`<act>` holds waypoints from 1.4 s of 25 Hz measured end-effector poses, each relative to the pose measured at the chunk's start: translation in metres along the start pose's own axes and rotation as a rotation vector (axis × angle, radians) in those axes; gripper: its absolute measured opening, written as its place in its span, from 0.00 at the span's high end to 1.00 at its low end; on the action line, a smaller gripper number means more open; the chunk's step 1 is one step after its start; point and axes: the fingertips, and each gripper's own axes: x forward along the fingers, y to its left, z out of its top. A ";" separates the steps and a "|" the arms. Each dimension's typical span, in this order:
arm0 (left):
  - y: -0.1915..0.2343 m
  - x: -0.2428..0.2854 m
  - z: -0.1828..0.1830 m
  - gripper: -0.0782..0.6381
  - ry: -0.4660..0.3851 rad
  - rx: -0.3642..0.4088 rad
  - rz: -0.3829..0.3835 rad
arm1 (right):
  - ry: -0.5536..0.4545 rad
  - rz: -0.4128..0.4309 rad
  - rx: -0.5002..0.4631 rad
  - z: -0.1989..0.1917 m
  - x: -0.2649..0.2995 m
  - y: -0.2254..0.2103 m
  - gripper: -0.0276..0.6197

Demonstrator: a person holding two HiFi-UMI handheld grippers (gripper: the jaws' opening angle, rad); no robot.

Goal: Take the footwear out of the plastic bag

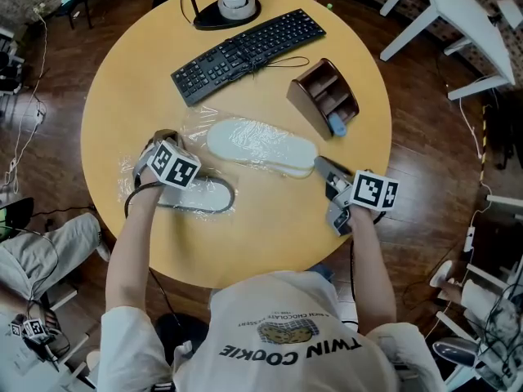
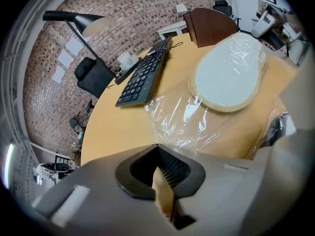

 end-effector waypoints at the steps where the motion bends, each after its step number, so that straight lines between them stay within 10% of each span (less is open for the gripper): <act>1: 0.000 0.000 0.000 0.90 0.000 -0.001 0.001 | -0.001 -0.004 -0.001 0.000 -0.002 -0.001 0.92; 24: 0.003 -0.002 0.001 0.89 0.071 -0.040 0.020 | -0.003 -0.091 -0.032 -0.006 -0.053 -0.040 0.92; 35: -0.060 -0.060 0.078 0.88 -0.176 -0.111 -0.050 | 0.018 -0.087 -0.046 -0.005 -0.048 -0.039 0.92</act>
